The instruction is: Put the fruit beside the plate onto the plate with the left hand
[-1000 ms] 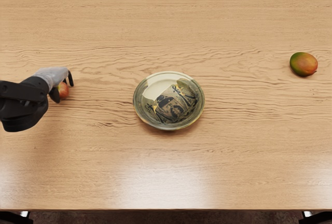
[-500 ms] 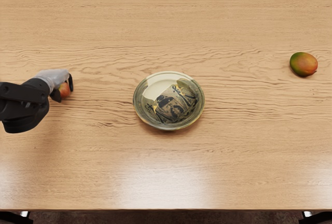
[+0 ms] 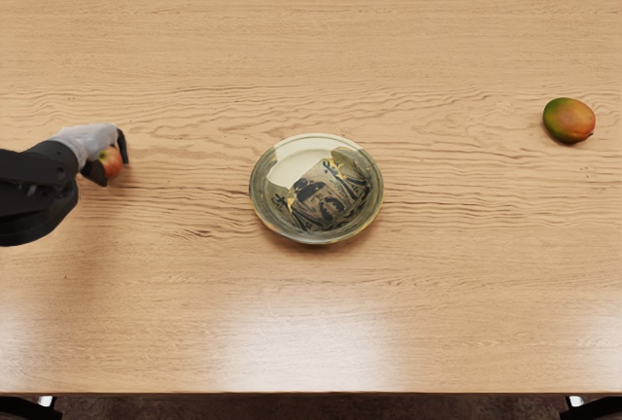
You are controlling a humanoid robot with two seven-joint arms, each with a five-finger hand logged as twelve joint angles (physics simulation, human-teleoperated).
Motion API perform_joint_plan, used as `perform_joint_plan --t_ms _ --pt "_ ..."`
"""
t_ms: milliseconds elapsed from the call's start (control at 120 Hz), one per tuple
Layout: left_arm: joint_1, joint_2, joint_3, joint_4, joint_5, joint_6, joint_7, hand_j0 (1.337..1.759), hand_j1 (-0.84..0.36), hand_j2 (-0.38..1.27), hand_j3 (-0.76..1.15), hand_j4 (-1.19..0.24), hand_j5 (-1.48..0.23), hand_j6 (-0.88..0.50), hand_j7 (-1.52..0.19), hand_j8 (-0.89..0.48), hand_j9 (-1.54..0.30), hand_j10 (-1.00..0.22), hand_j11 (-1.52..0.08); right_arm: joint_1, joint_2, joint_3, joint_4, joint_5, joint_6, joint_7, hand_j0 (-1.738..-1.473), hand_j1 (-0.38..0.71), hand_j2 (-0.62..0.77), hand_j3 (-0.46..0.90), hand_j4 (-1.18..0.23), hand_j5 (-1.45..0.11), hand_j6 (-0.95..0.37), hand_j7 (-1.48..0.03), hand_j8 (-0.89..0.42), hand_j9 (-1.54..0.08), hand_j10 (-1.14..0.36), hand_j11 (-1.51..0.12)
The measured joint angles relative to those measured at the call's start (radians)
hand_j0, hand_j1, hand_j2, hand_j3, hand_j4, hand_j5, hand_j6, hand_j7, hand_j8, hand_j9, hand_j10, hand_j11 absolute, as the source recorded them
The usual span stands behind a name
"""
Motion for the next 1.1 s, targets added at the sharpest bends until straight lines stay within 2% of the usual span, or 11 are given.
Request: perform_joint_plan --t_ms 108,183,225,317,383,433,508,825,908,1000,1100 --pt "-0.025 0.023 -0.027 -0.01 0.003 -0.001 0.0 1.64 -0.46 0.28 -0.03 -0.4 -1.19 -0.15 -1.18 -0.16 -1.18 -0.55 -1.21 0.0 0.0 0.0 0.0 0.0 0.0 0.0 -1.658 -0.32 0.0 0.0 -0.03 -0.03 -0.03 -0.03 -0.03 -0.03 -0.03 -0.03" --pt "-0.026 0.027 -0.059 -0.018 0.004 -0.008 0.0 1.637 -0.46 0.35 -0.02 -0.41 -1.19 -0.17 -1.18 -0.17 -1.18 -0.56 -1.22 0.0 0.0 0.0 0.0 0.0 0.0 0.0 -1.658 -0.32 -0.01 0.0 -0.03 -0.03 -0.03 -0.03 -0.03 -0.03 -0.03 -0.03" --pt "-0.026 0.028 -0.083 -0.021 0.007 -0.018 0.001 1.634 -0.45 0.27 -0.01 -0.43 -1.18 -0.2 -1.18 -0.18 -1.19 -0.59 -1.23 0.0 0.0 0.0 0.0 0.0 0.0 0.0 -1.658 -0.32 -0.01 0.0 -0.03 -0.03 -0.03 -0.03 -0.03 -0.03 -0.03 -0.03" --pt "-0.026 0.026 -0.14 -0.024 0.008 -0.039 0.001 1.632 -0.45 0.34 -0.01 -0.45 -1.16 -0.22 -1.17 -0.19 -1.19 -0.64 -1.24 0.0 0.0 0.0 0.0 0.0 0.0 0.0 -1.658 -0.32 -0.01 0.0 -0.03 -0.03 -0.03 -0.03 -0.03 -0.03 -0.03 -0.03" --pt "-0.026 0.023 -0.182 -0.023 0.007 -0.063 0.002 1.629 -0.46 0.32 -0.01 -0.42 -1.15 -0.2 -1.18 -0.17 -1.21 -0.67 -1.25 0.0 0.0 0.0 0.0 0.0 0.0 0.0 -1.658 -0.32 -0.01 0.0 -0.03 -0.03 -0.03 -0.03 -0.03 -0.03 -0.03 -0.03" --pt "-0.026 0.023 -0.207 -0.021 0.005 -0.082 0.002 1.631 -0.44 0.38 -0.01 -0.43 -1.15 -0.2 -1.17 -0.19 -1.21 -0.71 -1.25 0.0 0.0 0.0 0.0 0.0 0.0 0.0 -1.658 -0.32 -0.01 0.0 -0.03 -0.03 -0.03 -0.03 -0.03 -0.03 -0.03 -0.03" --pt "-0.025 0.024 -0.244 -0.021 0.005 -0.114 0.004 1.633 -0.39 0.35 0.0 -0.45 -1.16 -0.22 -1.18 -0.22 -1.22 -0.75 -1.25 0.0 0.0 0.0 0.0 0.0 0.0 0.0 -1.658 -0.32 -0.01 0.0 -0.03 -0.03 -0.03 -0.03 -0.03 -0.03 -0.03 -0.03" --pt "-0.028 0.032 -0.414 -0.027 -0.006 -0.304 0.005 1.644 -0.35 0.29 0.0 -0.47 -1.15 -0.23 -1.14 -0.23 -1.19 -0.8 -1.23 0.0 0.0 0.0 0.0 0.0 0.0 0.0 -1.658 -0.32 -0.01 0.0 -0.03 -0.03 -0.03 -0.03 -0.03 -0.03 -0.03 -0.03" --pt "-0.029 0.033 -0.463 -0.036 -0.011 -0.362 0.006 1.648 -0.39 0.39 0.0 -0.42 -1.17 -0.21 -1.14 -0.21 -1.18 -0.79 -1.21 0.0 0.0 0.0 0.0 0.0 0.0 0.0 -1.658 -0.32 -0.01 0.0 -0.03 -0.03 -0.03 -0.03 -0.03 -0.03 -0.03 -0.03" --pt "-0.028 0.029 -0.516 -0.041 -0.014 -0.422 0.007 1.65 -0.38 0.32 0.0 -0.4 -1.19 -0.21 -1.14 -0.21 -1.18 -0.79 -1.2 0.0 0.0 0.0 0.0 0.0 0.0 0.0 -1.658 -0.32 -0.01 0.0 -0.03 -0.03 -0.03 -0.03 -0.03 -0.03 -0.03 -0.03" --pt "-0.042 0.029 -0.562 -0.051 -0.036 -0.485 0.009 1.65 -0.4 0.39 0.0 -0.39 -1.21 -0.19 -1.16 -0.21 -1.18 -0.79 -1.18 0.0 0.0 0.0 0.0 0.0 0.0 0.0 -1.658 -0.32 -0.01 0.0 -0.03 -0.03 -0.03 -0.03 -0.03 -0.03 -0.03 -0.03"
